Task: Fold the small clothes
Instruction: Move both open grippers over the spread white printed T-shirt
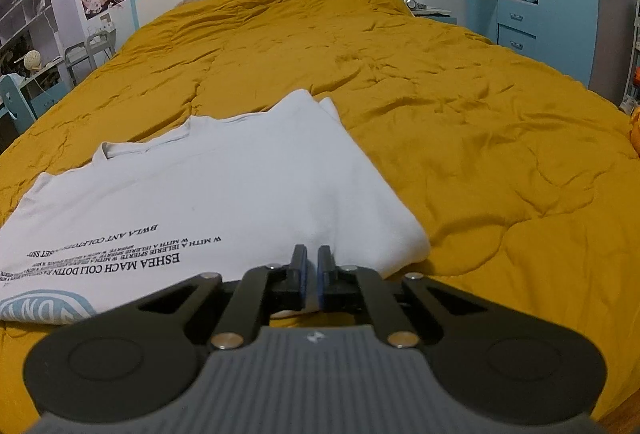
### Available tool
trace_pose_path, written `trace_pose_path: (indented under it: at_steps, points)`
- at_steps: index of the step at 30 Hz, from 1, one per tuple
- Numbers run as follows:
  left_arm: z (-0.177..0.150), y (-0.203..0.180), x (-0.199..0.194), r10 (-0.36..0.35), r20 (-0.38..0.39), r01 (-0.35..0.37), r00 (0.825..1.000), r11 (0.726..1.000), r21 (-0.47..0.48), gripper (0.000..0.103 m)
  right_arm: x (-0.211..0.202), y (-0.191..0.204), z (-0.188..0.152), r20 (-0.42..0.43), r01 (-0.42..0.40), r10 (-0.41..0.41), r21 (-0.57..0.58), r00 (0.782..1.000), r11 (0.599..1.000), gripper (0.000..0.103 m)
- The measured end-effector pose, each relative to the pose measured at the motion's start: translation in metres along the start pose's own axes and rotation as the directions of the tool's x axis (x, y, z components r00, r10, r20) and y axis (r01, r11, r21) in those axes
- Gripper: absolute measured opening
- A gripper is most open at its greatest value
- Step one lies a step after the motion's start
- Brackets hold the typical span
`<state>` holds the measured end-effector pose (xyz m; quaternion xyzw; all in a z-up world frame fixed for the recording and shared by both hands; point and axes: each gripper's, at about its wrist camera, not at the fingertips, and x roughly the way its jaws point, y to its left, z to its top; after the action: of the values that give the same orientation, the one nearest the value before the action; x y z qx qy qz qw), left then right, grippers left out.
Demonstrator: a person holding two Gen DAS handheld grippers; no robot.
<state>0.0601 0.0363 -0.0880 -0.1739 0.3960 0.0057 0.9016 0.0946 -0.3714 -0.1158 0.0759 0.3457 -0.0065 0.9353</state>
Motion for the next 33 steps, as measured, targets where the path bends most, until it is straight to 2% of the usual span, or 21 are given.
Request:
trace_pose_path:
  at_steps: [2, 4, 8, 12, 13, 14, 15, 16, 18, 21, 23, 25, 27, 33]
  points:
    - [-0.001, 0.006, -0.002, -0.005, 0.003, 0.005, 1.000, 1.000, -0.008, 0.028, 0.000, 0.001, 0.000, 0.002, 0.001, -0.001, -0.001, 1.000, 1.000, 0.000]
    - [0.000, 0.012, -0.005, 0.028, 0.002, -0.028, 1.000, 1.000, -0.007, 0.027, 0.000, 0.001, 0.000, 0.001, 0.001, -0.001, -0.002, 1.000, 1.000, 0.000]
    - [0.001, 0.027, -0.009, -0.001, -0.015, 0.000, 1.000, 0.998, -0.057, 0.027, 0.000, 0.002, 0.001, -0.002, -0.004, 0.004, -0.006, 1.000, 1.000, 0.000]
    - [0.016, 0.025, -0.017, -0.028, -0.016, 0.027, 0.999, 0.997, -0.078, 0.029, -0.003, 0.003, 0.005, -0.007, -0.011, 0.011, -0.009, 1.000, 1.000, 0.002]
    - [0.023, 0.023, -0.021, -0.040, 0.005, 0.040, 0.999, 0.997, -0.069, 0.032, -0.008, 0.004, 0.008, 0.008, -0.018, 0.018, 0.001, 1.000, 1.000, 0.007]
    - [0.031, 0.021, -0.025, -0.046, 0.034, 0.048, 0.998, 0.997, -0.062, 0.040, -0.015, 0.004, 0.012, 0.044, -0.032, 0.031, 0.010, 0.999, 0.999, 0.021]
    - [0.043, 0.021, -0.028, -0.053, 0.069, 0.057, 0.996, 0.997, -0.057, 0.047, -0.024, 0.004, 0.018, 0.101, -0.046, 0.045, 0.007, 0.994, 0.999, 0.030]
    - [0.054, 0.022, -0.028, -0.060, 0.092, 0.065, 0.994, 0.997, -0.050, 0.050, -0.030, 0.004, 0.025, 0.160, -0.054, 0.054, -0.007, 0.986, 0.999, 0.043]
    - [0.081, 0.024, -0.020, -0.062, 0.133, 0.065, 0.989, 0.998, -0.019, 0.053, -0.032, 0.003, 0.049, 0.214, -0.073, 0.080, -0.040, 0.974, 0.997, 0.047]
    - [0.121, 0.029, 0.016, -0.073, 0.134, 0.069, 0.988, 0.997, 0.035, 0.053, -0.009, -0.003, 0.084, 0.223, -0.102, 0.110, -0.050, 0.969, 0.994, 0.046]
    - [0.143, 0.034, 0.049, -0.066, 0.104, 0.063, 0.992, 0.997, 0.033, 0.053, 0.014, -0.007, 0.106, 0.224, -0.127, 0.137, -0.060, 0.965, 0.990, 0.046]
    - [0.158, 0.039, 0.081, -0.049, 0.076, 0.047, 0.996, 0.999, 0.027, 0.053, 0.045, -0.009, 0.124, 0.188, -0.136, 0.146, -0.066, 0.971, 0.989, 0.046]
    - [0.167, 0.046, 0.108, -0.040, 0.062, 0.040, 0.997, 0.999, 0.005, 0.053, 0.078, -0.012, 0.139, 0.135, -0.145, 0.151, -0.054, 0.979, 0.988, 0.046]
    - [0.173, 0.066, 0.152, -0.047, 0.010, 0.048, 0.999, 0.995, -0.091, 0.053, 0.164, -0.017, 0.162, -0.011, -0.140, 0.140, 0.018, 0.990, 0.990, 0.046]
